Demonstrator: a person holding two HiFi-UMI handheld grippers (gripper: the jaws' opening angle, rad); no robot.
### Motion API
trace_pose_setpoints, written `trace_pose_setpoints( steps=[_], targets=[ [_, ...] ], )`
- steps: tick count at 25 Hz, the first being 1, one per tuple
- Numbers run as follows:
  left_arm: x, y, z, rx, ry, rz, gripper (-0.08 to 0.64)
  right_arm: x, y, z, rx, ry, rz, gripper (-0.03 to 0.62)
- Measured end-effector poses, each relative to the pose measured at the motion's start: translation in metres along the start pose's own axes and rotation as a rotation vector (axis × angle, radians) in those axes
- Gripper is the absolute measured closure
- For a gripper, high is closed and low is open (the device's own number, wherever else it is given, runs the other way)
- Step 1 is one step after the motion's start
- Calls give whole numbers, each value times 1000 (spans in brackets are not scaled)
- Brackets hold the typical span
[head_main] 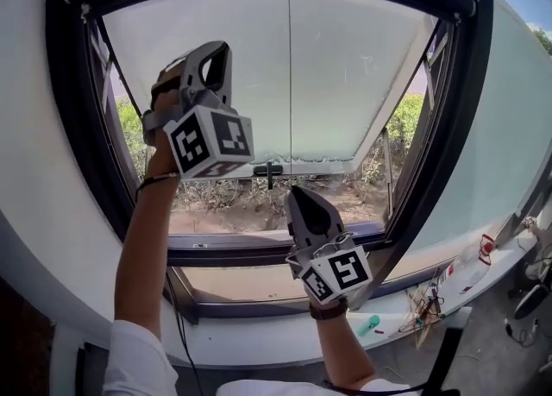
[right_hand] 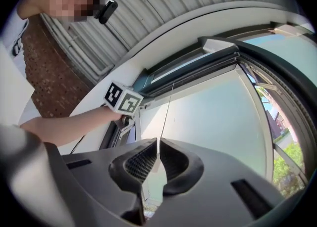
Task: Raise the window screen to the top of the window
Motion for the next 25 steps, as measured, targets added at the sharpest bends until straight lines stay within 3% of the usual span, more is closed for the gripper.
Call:
trace_pose_setpoints(
  steps=[3,4,6,8,14,18,22,25],
  targets=[
    [-52,4,43,-298,-133,42,560,-26,12,-1,45,-3,113,601],
    [-71,5,57,-390,-160,46,560,-34,14,0,51,-13,110,601],
    [-106,4,86,-527,-203,25,560,-49,9,4,47,-49,29,601],
    [-139,0,120,-618,-245,-35,560,-67,-5,9,71,-78,-49,601],
    [-237,-16,224,-928,-295,-316,560,-137,-57,11,139,-108,-285,601],
    [-304,-14,269,-1050,-276,-477,560,-179,-87,6,201,-87,-419,601],
    [-351,-8,283,-1095,-289,-508,560,-207,-108,-5,266,-99,-496,601],
    [-379,-8,273,-1099,-294,-520,560,-216,-101,-31,245,-76,-515,601]
  ],
)
Point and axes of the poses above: the fingertips, and each gripper's own axes: x forward along the fingers, z to its right, y out of its top, the point moved 8 cm from there along -x, backward along the fingers, and after that the axes turned 3 degrees about z, right-handed, at the moved point
